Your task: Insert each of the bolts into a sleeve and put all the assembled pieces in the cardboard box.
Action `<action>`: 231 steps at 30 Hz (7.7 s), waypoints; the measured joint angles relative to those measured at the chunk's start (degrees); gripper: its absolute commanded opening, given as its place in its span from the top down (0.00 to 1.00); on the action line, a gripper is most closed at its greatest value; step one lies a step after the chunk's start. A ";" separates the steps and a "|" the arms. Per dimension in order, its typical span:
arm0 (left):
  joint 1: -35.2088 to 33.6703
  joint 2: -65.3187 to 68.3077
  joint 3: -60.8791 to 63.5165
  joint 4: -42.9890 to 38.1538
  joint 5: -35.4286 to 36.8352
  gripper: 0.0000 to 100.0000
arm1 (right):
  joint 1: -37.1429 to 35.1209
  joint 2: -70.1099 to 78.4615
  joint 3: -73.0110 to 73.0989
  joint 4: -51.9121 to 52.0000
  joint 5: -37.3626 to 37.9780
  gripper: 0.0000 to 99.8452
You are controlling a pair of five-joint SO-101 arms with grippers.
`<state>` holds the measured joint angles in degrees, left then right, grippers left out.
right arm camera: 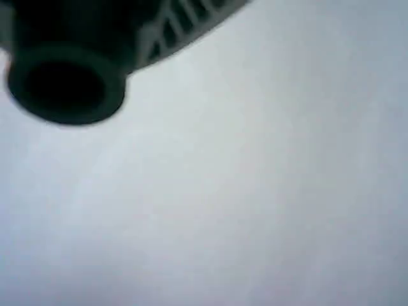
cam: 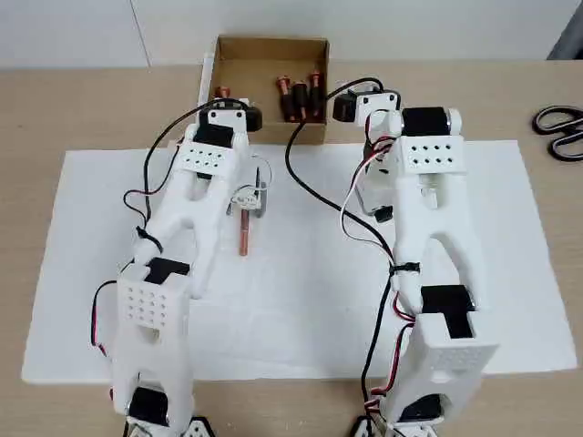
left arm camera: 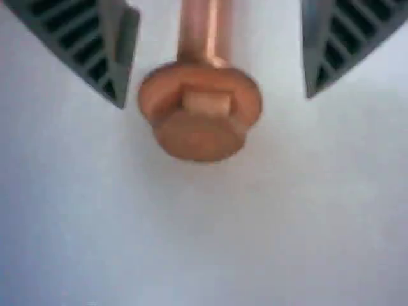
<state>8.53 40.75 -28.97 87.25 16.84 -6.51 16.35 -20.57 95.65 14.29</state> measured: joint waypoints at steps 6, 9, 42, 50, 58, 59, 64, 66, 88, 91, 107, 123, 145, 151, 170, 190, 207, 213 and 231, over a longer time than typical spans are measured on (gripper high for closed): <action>0.35 1.41 -0.09 -0.70 0.09 0.92 | 0.00 0.00 0.00 0.00 0.00 0.97; 0.53 2.37 -0.26 -0.97 0.18 0.93 | 0.00 0.00 0.00 0.00 0.00 0.97; 0.62 3.60 -24.62 12.04 0.18 0.99 | 0.00 -0.26 0.00 0.00 0.00 0.97; 0.62 -0.62 -29.01 12.13 0.18 0.99 | 2.29 -13.10 0.09 0.00 0.00 0.97; 0.70 -18.37 -29.19 12.13 0.18 0.99 | -1.23 -30.07 0.09 0.00 0.00 0.97; 0.70 -20.48 -29.19 12.13 0.18 0.99 | -1.85 -32.09 0.09 0.00 0.00 0.97; 0.88 -30.68 -26.11 12.13 0.26 0.99 | -3.25 -42.20 0.09 0.00 -0.18 0.97; 0.88 -34.99 -22.24 12.13 0.26 0.99 | -3.52 -46.15 0.09 0.00 -0.18 0.97; 0.88 -63.38 17.58 0.79 6.77 0.99 | -13.54 -68.31 49.14 -36.48 -12.48 0.97; 0.88 -63.82 19.96 -1.93 6.95 0.99 | -15.38 -72.53 61.71 -48.53 -10.99 0.97; 2.37 -64.00 25.23 -20.40 13.89 0.99 | -21.80 -82.11 89.41 -61.27 -10.64 0.97; 8.70 -64.18 41.14 -30.24 16.44 0.99 | -26.99 -90.37 101.54 -71.30 -13.98 1.00; 12.92 -81.14 60.13 -39.38 17.32 0.99 | -26.99 -90.55 103.21 -71.38 -14.33 1.00; 12.92 -84.66 70.33 -47.56 17.32 0.99 | -26.99 -90.55 103.12 -71.38 -14.33 1.00; 15.74 -85.10 78.42 -56.26 17.32 0.99 | -26.81 -90.55 103.21 -71.38 -14.33 1.00; 16.09 -85.89 80.62 -56.35 13.54 0.99 | -27.08 -90.46 103.21 -71.30 -14.33 1.00; 17.93 -86.42 78.86 -49.41 13.45 0.99 | -27.08 -90.46 103.38 -71.30 -14.33 1.00; 18.81 -86.42 77.71 -45.89 13.10 0.99 | -26.81 -90.46 103.38 -71.30 -14.33 1.00; 18.99 -86.42 77.89 -45.89 11.96 0.99 | -26.81 -90.46 103.38 -71.30 -14.33 1.00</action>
<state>27.52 -45.67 48.92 41.36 28.79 -33.32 -74.11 82.81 24.35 -0.04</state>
